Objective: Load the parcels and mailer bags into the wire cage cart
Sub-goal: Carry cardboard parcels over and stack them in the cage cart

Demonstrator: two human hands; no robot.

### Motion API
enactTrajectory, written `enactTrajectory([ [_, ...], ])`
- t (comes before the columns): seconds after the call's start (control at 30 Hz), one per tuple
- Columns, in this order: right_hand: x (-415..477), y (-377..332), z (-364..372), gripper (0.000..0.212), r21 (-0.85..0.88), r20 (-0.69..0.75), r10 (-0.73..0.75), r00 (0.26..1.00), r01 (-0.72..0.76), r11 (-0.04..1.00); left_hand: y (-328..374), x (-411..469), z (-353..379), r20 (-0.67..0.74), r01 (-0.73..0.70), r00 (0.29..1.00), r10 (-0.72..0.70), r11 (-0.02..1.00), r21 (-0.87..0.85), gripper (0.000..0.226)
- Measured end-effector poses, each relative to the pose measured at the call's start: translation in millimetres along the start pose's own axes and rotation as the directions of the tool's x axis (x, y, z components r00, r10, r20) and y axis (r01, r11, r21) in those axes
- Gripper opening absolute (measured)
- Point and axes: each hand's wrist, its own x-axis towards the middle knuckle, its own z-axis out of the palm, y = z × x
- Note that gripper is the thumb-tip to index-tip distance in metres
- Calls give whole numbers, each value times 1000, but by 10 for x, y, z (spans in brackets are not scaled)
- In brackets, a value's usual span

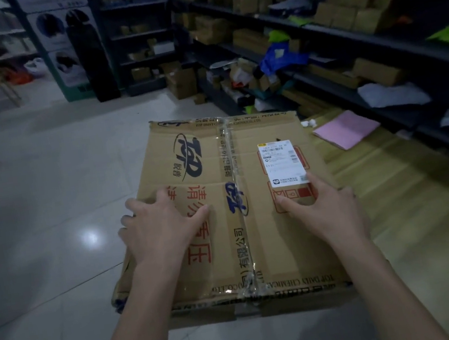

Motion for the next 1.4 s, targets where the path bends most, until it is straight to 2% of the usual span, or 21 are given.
enactTrajectory([
  [0.1,-105,201,-115,93,11,-17,56,998,-56,998,173,-68,8,7,-68,998,68,998,13,98],
  [0.23,-231,539,-300,80,47,-80,106,991,-103,994,527,-191,48,36,-160,986,160,987,-5,98],
  [0.57,-375,1650,-753,88,89,-146,336,930,-326,941,1610,-746,211,86,-393,915,394,919,-26,94],
  [0.7,-465,2267,-1009,84,145,-184,409,894,-387,911,2183,-1141,308,93,-480,872,480,877,-24,91],
  [0.9,-592,3473,-1439,91,178,-199,520,830,-492,852,3172,-1995,509,139,-580,805,577,814,-27,87],
  [1.13,-744,4784,-1841,91,187,-258,591,765,-560,807,4258,-2906,901,190,-627,757,625,777,-60,90],
  [1.4,-896,5859,-2177,99,201,-238,714,659,-686,700,5127,-3746,1126,214,-730,657,723,681,-58,89],
])
